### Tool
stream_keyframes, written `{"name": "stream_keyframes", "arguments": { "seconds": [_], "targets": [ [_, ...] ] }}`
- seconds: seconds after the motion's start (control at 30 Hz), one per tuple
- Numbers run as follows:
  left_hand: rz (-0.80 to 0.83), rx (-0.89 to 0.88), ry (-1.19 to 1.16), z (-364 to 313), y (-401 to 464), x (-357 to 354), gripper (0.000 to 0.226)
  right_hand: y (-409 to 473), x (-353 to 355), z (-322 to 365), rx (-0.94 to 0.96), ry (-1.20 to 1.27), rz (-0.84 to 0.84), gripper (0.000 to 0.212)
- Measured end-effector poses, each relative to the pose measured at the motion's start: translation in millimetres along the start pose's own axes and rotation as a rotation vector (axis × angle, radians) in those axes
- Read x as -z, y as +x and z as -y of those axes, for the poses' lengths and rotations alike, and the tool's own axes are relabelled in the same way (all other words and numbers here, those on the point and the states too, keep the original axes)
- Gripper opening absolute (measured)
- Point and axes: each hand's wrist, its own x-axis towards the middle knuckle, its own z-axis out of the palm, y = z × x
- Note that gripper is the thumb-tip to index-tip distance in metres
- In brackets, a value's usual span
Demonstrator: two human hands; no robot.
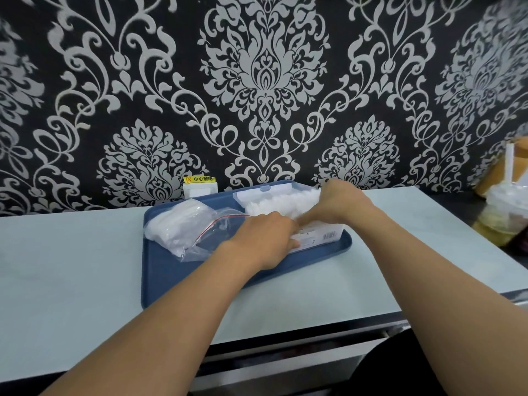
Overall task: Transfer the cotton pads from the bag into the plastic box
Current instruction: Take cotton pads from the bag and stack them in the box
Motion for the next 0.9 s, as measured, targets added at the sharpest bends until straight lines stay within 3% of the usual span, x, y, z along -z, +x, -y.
{"name": "stream_keyframes", "arguments": {
  "seconds": [0.1, 0.17, 0.23, 0.3, 0.4, 0.5, 0.6, 0.67, 0.73, 0.8, 0.83, 0.9],
  "targets": [
    [0.000, 0.024, -0.015, 2.4, 1.5, -2.3, 0.029, -12.6, 11.2, -1.9, 0.323, 0.445, -0.134, 0.037],
    [0.005, 0.040, -0.020, 2.8, 2.8, -2.9, 0.035, -25.2, 17.1, 6.8, 0.401, 0.588, -0.087, 0.037],
    [-0.010, 0.032, -0.037, 2.7, 3.3, -2.7, 0.020, -33.1, 10.3, 17.5, 0.378, 0.480, 0.060, 0.056],
    [-0.015, 0.016, -0.061, 3.3, 3.3, -2.1, 0.025, -32.3, 0.1, 23.1, 0.285, 0.219, 0.184, 0.067],
    [-0.018, 0.033, -0.074, 1.4, 0.1, -2.4, 0.024, -26.6, -3.7, 27.3, 0.093, 0.001, 0.231, 0.076],
    [-0.032, 0.006, -0.108, 1.4, -3.1, -0.1, 0.021, -31.1, -0.6, 33.8, 0.124, -0.120, 0.288, 0.077],
    [-0.161, -0.075, -0.271, 11.4, -18.9, 26.8, 0.021, -46.0, 10.7, 43.8, 0.347, 0.170, 0.140, 0.058],
    [-0.388, -0.089, -0.476, 28.0, -41.5, 56.3, 0.016, -55.4, 18.9, 53.5, 0.430, 0.503, 0.008, 0.040],
    [-0.737, 0.038, -0.638, 59.0, -62.2, 74.6, 0.019, -63.4, 14.4, 69.9, 0.454, 0.723, 0.165, 0.028],
    [-0.973, 0.287, -0.657, 100.6, -74.0, 73.0, 0.021, -68.1, -6.7, 86.7, 0.501, 0.714, 0.390, 0.031],
    [-0.964, 0.436, -0.596, 120.4, -75.7, 65.4, 0.021, -69.6, -17.4, 92.7, 0.546, 0.611, 0.433, 0.036],
    [-0.740, 0.652, -0.539, 153.9, -77.7, 41.3, 0.024, -66.6, -37.2, 104.5, 0.664, 0.352, 0.376, 0.045]
  ]
}}
